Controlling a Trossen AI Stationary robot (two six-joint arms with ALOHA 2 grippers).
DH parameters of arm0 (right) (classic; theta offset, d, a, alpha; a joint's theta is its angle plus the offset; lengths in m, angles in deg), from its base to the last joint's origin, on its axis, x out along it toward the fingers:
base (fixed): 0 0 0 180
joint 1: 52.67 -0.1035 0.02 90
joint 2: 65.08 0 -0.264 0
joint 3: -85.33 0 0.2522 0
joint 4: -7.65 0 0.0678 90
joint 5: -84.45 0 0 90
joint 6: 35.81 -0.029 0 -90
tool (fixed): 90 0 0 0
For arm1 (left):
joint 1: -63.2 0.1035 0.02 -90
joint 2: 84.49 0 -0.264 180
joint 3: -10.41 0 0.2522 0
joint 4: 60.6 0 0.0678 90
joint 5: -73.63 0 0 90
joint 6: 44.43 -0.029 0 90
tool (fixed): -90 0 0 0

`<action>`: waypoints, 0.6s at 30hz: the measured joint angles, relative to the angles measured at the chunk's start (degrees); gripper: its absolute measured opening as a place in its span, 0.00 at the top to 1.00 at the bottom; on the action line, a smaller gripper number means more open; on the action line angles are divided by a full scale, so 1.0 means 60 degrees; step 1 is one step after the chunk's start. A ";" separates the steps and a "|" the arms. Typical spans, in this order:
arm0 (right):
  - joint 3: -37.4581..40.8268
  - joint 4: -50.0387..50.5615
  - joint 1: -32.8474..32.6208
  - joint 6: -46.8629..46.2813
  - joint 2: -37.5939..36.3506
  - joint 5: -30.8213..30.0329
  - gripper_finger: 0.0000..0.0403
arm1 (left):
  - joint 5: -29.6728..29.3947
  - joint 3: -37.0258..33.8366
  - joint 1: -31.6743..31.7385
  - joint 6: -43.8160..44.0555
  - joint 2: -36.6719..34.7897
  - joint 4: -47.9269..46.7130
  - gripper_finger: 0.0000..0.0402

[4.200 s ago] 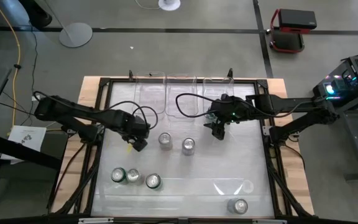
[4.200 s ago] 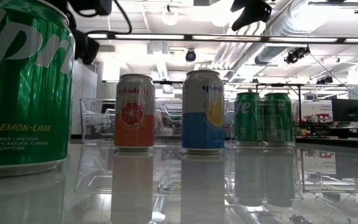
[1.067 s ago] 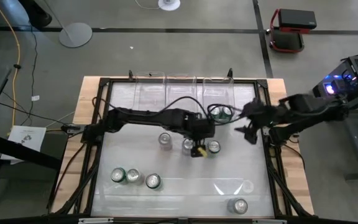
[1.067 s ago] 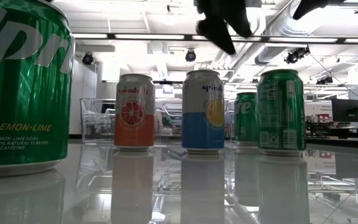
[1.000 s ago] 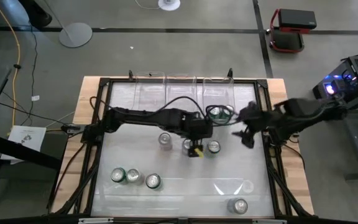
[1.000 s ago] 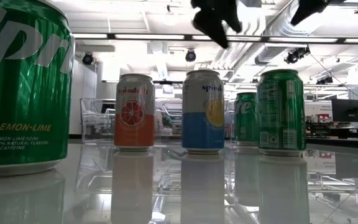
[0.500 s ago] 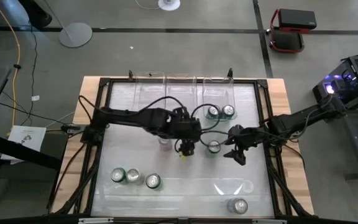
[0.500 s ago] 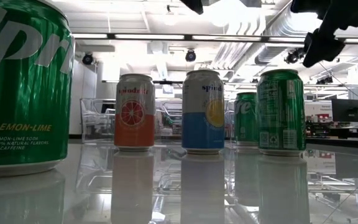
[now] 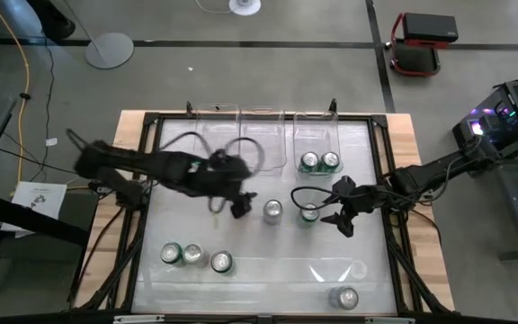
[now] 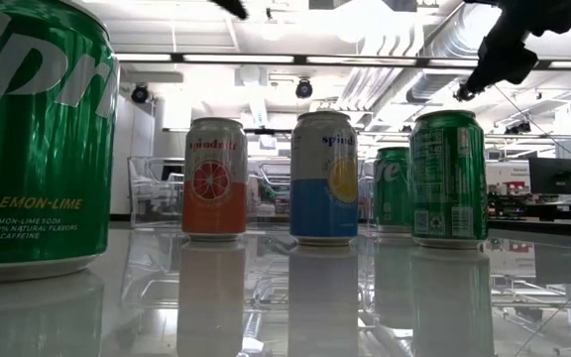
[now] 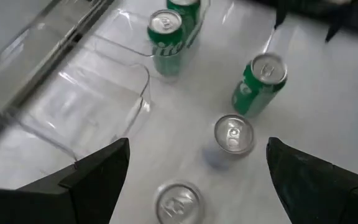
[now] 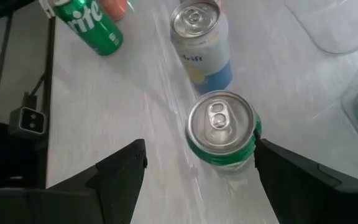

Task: Sort soda cans
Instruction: Put green soda can into the right transparent bin

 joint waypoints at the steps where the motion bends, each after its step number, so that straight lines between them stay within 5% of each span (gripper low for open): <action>1: 0.0000 -0.0086 0.0023 0.0040 0.0000 0.0099 0.28 | -0.0048 -0.0525 -0.0009 0.0379 -0.0458 0.0371 0.12; 7: 0.0000 -0.1104 0.0037 0.1739 0.0063 0.0064 0.28 | -0.0965 -0.2362 -0.0213 0.1755 -0.2260 0.1580 0.12; 18: 0.0000 -0.1339 0.0819 0.2324 0.1193 0.1189 0.22 | -0.1152 -0.2657 -0.0228 0.2214 -0.2717 0.1696 0.12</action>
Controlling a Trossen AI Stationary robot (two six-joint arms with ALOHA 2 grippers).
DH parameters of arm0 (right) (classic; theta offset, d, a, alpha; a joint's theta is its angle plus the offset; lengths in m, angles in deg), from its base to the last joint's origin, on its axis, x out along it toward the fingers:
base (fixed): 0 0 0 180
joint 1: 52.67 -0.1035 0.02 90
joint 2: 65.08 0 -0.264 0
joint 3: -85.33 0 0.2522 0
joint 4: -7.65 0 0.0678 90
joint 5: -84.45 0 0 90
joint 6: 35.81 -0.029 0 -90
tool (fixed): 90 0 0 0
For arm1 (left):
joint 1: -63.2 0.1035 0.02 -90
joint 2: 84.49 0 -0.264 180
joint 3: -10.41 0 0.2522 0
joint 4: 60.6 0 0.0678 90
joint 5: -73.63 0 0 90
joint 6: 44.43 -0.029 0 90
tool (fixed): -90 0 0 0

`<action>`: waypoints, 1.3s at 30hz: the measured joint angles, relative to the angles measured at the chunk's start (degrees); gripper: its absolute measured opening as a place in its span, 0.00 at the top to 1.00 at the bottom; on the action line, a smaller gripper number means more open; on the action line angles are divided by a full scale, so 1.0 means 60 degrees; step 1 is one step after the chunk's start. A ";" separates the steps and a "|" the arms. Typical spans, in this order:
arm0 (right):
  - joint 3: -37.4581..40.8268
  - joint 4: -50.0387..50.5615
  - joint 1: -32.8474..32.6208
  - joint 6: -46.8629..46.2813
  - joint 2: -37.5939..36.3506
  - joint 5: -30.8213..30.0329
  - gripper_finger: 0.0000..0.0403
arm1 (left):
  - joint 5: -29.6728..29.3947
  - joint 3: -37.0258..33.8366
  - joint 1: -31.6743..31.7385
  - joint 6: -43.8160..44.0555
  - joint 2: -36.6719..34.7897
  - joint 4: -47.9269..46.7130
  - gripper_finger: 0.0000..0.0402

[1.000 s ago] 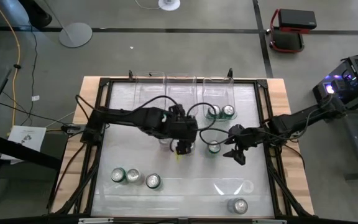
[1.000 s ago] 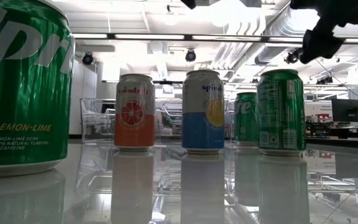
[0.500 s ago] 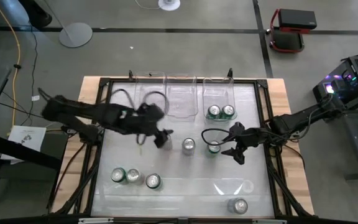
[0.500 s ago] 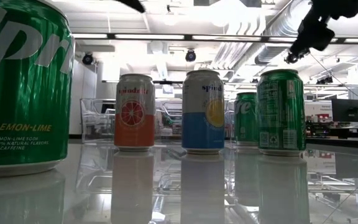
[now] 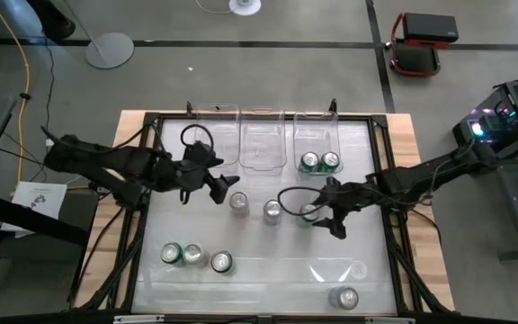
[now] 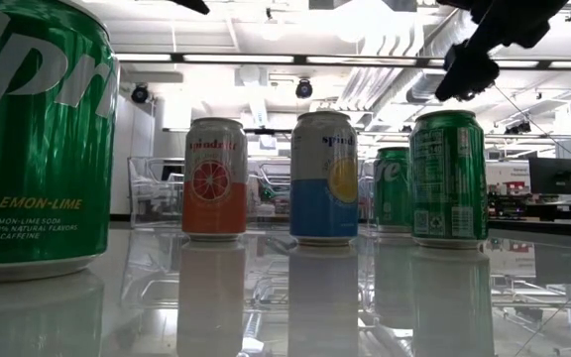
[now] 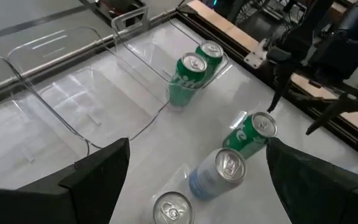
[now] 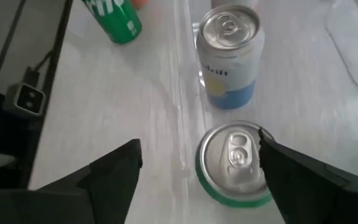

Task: Sort soda cans
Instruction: Put green soda can into the right transparent bin

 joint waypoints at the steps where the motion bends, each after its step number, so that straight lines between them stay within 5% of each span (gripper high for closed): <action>1: 0.0000 -0.0083 0.0027 0.0089 0.0143 0.0007 0.20 | 0.0033 0.0000 0.0000 0.0015 0.0044 -0.0001 0.12; 8: 0.0007 -0.0237 0.0319 0.0480 0.0653 0.0416 0.09 | 0.0177 -0.0004 0.0004 0.0233 0.0144 -0.0059 0.12; 16: 0.0007 -0.0246 0.0409 0.1733 0.0716 -0.0324 0.08 | 0.0191 -0.0004 0.0004 0.0240 0.0251 -0.0059 0.12; 30: 0.0007 -0.0164 0.0406 0.1956 0.2327 -0.0220 0.08 | 0.0282 -0.0004 0.0007 0.0329 0.0449 -0.0081 0.12; 39: 0.0007 -0.0142 0.0406 0.1515 0.2217 -0.0129 0.22 | 0.0285 -0.0004 0.0007 0.0318 0.0456 -0.0081 0.12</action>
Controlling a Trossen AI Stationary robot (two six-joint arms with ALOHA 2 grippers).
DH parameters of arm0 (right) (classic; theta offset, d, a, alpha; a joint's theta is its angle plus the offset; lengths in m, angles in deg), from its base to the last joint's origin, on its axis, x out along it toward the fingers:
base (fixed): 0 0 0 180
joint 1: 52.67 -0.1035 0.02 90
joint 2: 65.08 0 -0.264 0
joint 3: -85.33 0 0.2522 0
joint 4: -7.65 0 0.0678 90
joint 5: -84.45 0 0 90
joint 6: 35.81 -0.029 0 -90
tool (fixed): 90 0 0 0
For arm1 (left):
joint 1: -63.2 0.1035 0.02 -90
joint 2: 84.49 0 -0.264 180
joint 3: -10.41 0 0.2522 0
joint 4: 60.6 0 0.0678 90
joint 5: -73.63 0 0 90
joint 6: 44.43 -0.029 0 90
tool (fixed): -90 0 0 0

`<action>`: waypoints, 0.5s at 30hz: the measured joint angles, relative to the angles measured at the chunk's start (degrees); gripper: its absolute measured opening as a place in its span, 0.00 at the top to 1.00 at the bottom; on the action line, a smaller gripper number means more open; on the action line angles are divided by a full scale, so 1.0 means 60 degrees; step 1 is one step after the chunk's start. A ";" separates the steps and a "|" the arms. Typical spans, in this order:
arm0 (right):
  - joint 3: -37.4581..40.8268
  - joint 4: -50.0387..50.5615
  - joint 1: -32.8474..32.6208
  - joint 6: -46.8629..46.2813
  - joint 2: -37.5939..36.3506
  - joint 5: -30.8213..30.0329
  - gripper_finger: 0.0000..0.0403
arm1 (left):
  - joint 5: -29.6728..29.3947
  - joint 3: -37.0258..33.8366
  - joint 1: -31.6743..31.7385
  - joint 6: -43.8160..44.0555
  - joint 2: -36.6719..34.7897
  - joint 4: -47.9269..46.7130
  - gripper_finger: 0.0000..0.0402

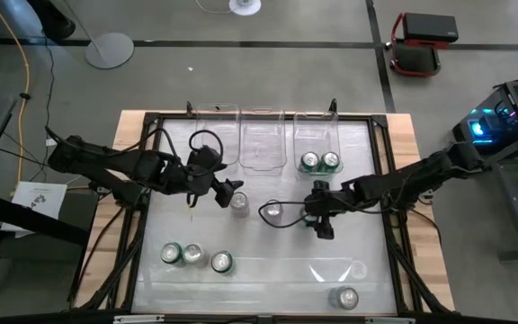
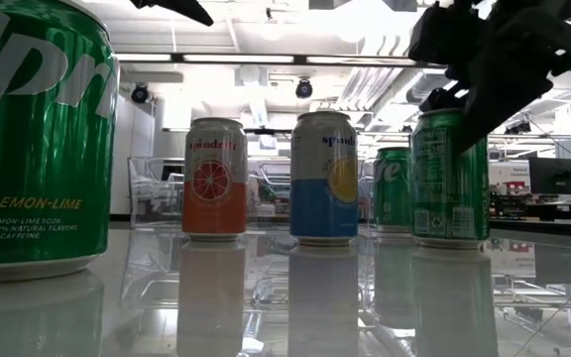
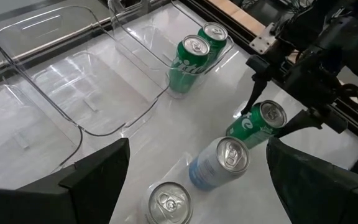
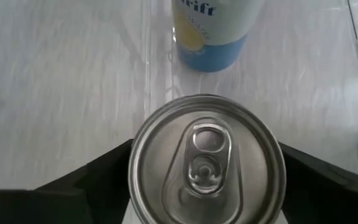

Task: Sort soda cans
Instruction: Put green soda can into the right transparent bin

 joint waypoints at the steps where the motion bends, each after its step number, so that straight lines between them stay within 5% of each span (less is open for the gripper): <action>1: 0.0000 -0.0003 0.0003 -0.0074 -0.0001 0.0010 0.25 | 0.0000 0.0000 0.0000 -0.0002 0.0000 0.0000 0.12; 7: -0.0279 0.0630 0.0017 -0.0666 -0.0466 0.0135 0.28 | 0.0007 0.0000 0.0000 0.0002 0.0000 -0.0004 0.12; 15: -0.2683 0.3453 0.1556 0.0628 -0.2206 -0.1680 0.28 | 0.0036 0.0000 -0.0004 0.0003 0.0000 0.0008 0.12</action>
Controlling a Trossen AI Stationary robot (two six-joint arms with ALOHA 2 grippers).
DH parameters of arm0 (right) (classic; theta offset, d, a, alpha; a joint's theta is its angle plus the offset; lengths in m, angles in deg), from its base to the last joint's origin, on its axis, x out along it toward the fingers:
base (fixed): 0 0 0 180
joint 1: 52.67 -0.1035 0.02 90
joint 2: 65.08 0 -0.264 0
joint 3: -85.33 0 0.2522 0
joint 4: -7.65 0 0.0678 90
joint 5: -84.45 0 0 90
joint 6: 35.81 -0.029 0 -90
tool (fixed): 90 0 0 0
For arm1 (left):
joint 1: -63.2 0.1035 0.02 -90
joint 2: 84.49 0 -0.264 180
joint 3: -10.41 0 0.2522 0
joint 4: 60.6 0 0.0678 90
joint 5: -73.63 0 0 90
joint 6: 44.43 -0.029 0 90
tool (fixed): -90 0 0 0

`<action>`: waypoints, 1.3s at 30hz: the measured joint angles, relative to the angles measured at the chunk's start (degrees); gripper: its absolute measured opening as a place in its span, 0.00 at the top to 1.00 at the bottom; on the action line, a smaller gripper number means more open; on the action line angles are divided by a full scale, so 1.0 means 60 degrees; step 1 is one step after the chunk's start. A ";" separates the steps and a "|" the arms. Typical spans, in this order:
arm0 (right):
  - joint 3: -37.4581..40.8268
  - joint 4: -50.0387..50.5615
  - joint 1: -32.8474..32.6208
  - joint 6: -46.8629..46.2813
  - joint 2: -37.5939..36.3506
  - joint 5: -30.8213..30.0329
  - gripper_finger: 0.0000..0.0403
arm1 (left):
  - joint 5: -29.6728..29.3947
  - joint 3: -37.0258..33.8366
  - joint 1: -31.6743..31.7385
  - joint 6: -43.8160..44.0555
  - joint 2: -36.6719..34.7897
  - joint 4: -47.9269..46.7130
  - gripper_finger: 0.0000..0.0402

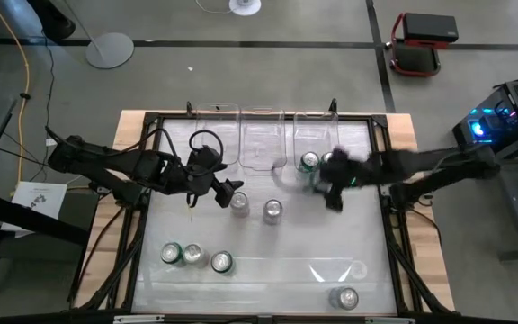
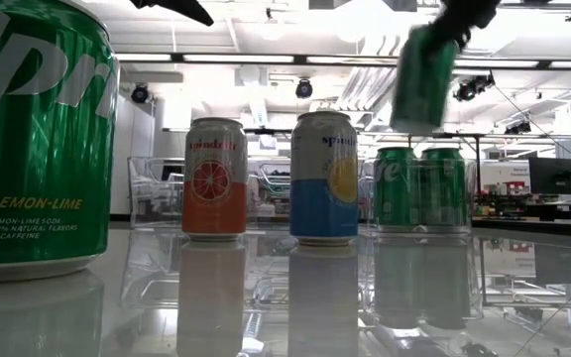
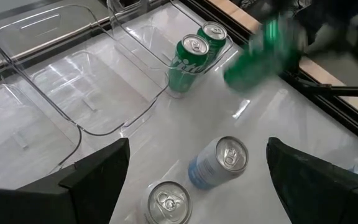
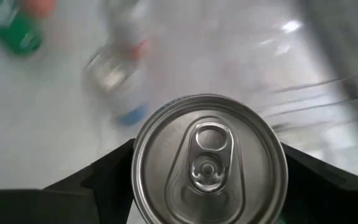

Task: Sort soda cans
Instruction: Put green soda can into the right transparent bin

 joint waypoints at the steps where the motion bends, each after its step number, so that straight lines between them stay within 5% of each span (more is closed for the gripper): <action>1: -0.0256 0.0158 0.0434 0.0249 -0.0209 -0.0086 0.28 | 0.0000 0.0000 0.0000 0.0003 0.0000 -0.0001 0.12; 6: -0.0568 0.0430 0.3194 0.1576 -0.0864 0.0194 0.28 | 0.0018 0.0000 0.0000 0.0003 0.0000 0.0013 0.12; 13: 0.0617 -0.0949 0.6248 0.2277 -0.0411 0.2872 0.28 | 0.0018 0.0004 0.0000 -0.0004 0.0000 0.0026 0.12; 39: 0.0993 -0.1151 0.8479 0.3726 0.2236 0.4061 0.28 | -0.0134 0.0007 -0.0018 -0.0085 0.0000 0.0008 0.12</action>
